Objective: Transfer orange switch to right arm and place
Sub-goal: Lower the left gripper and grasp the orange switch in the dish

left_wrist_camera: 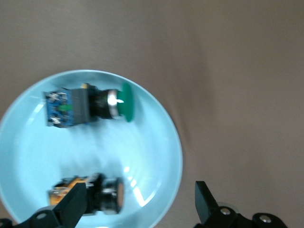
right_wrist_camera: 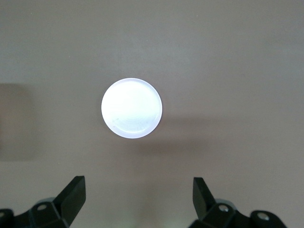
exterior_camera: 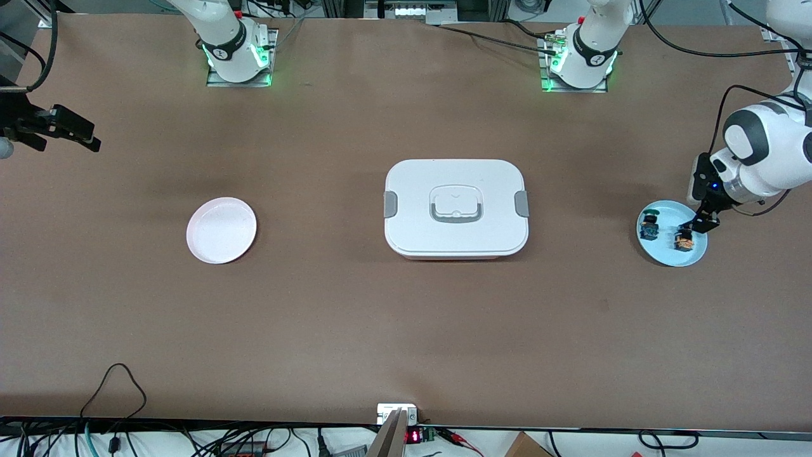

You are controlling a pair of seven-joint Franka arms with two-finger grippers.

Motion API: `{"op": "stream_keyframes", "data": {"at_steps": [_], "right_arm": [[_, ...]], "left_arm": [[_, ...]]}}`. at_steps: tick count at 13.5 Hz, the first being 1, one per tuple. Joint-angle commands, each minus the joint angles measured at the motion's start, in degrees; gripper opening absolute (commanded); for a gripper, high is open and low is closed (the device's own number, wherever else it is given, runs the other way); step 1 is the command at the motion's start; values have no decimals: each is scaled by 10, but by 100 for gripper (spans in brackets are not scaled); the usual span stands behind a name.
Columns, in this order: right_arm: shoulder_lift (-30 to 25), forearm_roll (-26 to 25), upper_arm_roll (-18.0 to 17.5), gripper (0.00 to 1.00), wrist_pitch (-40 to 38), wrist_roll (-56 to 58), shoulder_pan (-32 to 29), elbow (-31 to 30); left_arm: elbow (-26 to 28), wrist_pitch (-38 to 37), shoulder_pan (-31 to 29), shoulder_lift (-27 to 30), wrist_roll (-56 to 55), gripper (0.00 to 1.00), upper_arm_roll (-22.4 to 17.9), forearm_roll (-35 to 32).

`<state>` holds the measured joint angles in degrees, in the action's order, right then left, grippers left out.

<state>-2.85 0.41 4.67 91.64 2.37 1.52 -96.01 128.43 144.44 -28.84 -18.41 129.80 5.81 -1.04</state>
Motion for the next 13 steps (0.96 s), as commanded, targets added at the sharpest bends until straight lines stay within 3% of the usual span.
{"op": "stream_keyframes", "data": {"at_steps": [1, 13], "right_arm": [[-5, -5, -4, 100, -15, -1, -3, 5], [-4, -1, -4, 100, -21, -3, -3, 5]], "left_arm": [[-41, -9, -2, -34, 19, 100, 5, 20], [-124, -10, 4, -106, 20, 100, 7, 20]]}}
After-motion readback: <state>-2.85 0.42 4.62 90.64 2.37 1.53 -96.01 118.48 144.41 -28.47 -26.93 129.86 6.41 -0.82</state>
